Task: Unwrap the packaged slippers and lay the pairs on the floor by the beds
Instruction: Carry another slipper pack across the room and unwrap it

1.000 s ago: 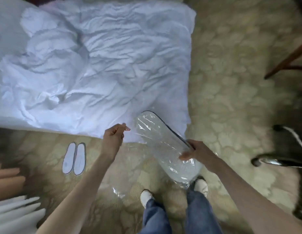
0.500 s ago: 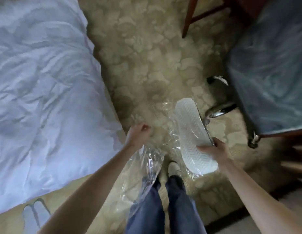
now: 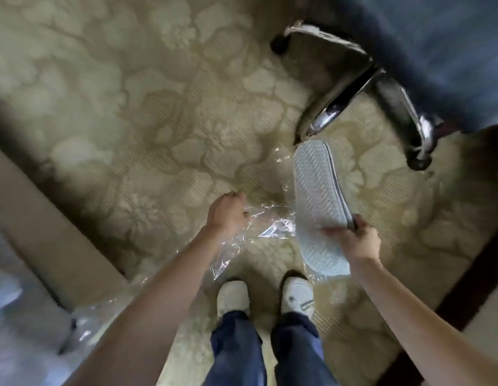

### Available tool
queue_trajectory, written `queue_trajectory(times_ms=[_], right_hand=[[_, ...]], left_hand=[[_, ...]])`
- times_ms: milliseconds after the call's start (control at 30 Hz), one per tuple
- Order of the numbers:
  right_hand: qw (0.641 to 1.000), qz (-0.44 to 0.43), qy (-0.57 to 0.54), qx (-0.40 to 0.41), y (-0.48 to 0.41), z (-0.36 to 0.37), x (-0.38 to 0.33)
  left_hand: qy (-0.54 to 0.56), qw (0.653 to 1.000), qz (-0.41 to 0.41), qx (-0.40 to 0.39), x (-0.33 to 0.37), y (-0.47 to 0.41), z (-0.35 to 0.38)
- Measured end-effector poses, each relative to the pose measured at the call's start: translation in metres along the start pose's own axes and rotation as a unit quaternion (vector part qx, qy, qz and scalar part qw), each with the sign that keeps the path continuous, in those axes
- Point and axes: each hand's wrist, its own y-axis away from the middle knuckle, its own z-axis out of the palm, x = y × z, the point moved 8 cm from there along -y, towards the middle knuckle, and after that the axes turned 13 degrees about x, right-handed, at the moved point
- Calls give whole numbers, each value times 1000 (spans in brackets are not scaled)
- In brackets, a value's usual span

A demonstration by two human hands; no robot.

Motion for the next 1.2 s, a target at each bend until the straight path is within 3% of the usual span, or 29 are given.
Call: queue_trajectory(times_ms=[133, 267, 400, 500, 600, 700, 767, 867, 1000, 1100, 1200], right_hand=[[999, -13, -35, 38, -65, 45, 45], [996, 15, -59, 65, -113, 69, 90], [995, 38, -60, 72, -129, 79, 106], [996, 45, -41, 67, -114, 78, 90], [998, 31, -34, 34, -79, 74, 48], [999, 28, -36, -21, -30, 65, -11], [997, 21, -31, -65, 8, 57, -61], [993, -4, -17, -114, 68, 42, -146], [986, -32, -26, -163, 149, 27, -267], [976, -53, -23, -210, 200, 27, -348], [963, -63, -32, -259, 237, 35, -421]], left_hand=[[-56, 996, 66, -36, 4, -60, 107], [-100, 991, 79, -48, 2, -102, 185], [-143, 983, 104, -43, -2, -107, 205], [-117, 984, 120, -56, -9, -87, 188], [-48, 994, 78, -61, -22, -61, 138], [16, 999, 33, -19, -34, -38, 56], [75, 996, -46, 19, -47, -23, -12], [194, 957, -191, 102, -70, 4, -127], [277, 905, -277, 167, -94, 35, -270], [343, 867, -294, 210, -120, 51, -366], [350, 866, -256, 250, -144, 57, -456]])
